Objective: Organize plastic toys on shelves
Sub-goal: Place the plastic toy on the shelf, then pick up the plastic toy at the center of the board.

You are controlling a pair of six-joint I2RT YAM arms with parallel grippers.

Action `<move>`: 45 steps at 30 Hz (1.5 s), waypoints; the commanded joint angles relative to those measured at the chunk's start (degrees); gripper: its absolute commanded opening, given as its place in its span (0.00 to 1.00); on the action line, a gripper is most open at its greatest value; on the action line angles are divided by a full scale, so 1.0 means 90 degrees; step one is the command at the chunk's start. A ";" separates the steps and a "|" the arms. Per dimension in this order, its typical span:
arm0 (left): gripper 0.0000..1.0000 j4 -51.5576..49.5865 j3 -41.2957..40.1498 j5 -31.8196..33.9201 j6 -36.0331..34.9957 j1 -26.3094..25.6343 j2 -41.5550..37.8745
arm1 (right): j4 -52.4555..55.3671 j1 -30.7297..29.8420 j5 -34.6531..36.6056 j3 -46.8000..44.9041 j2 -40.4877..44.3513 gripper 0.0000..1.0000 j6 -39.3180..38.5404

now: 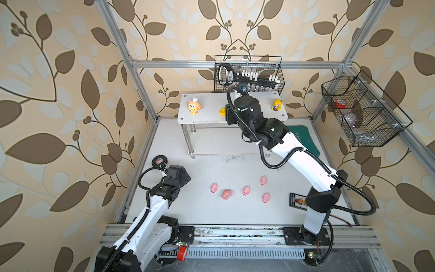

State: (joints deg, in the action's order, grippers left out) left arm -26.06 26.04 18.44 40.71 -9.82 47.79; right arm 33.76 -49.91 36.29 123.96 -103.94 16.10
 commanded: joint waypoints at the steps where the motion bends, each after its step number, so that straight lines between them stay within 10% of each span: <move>1: 0.99 0.0116 -0.0004 0.0039 -0.0078 -0.0041 0.0065 | -0.0855 -0.0325 -0.0432 -0.0824 0.0892 0.67 -0.0587; 13: 0.99 0.0245 0.0010 -0.0115 -0.0172 -0.0041 0.0194 | -0.2779 -0.0417 -0.1268 -0.7002 0.5002 0.68 0.0217; 22: 0.99 0.0289 0.0007 -0.0195 -0.0197 -0.0046 0.0223 | -0.2457 -0.0356 -0.0550 -0.9640 0.5831 0.66 0.1923; 32: 0.99 0.0330 0.0035 -0.0205 -0.0225 -0.0050 0.0331 | -0.2452 0.0750 -0.1937 -1.0165 0.4736 0.61 0.2557; 45: 0.99 0.0331 0.0026 -0.0212 -0.0229 -0.0050 0.0304 | -0.1429 0.0873 -0.1605 -0.9727 0.3074 0.54 0.3430</move>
State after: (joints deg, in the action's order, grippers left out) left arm -23.90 26.04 16.38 39.11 -9.82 51.37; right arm 19.38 -41.78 22.28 34.98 -75.57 44.71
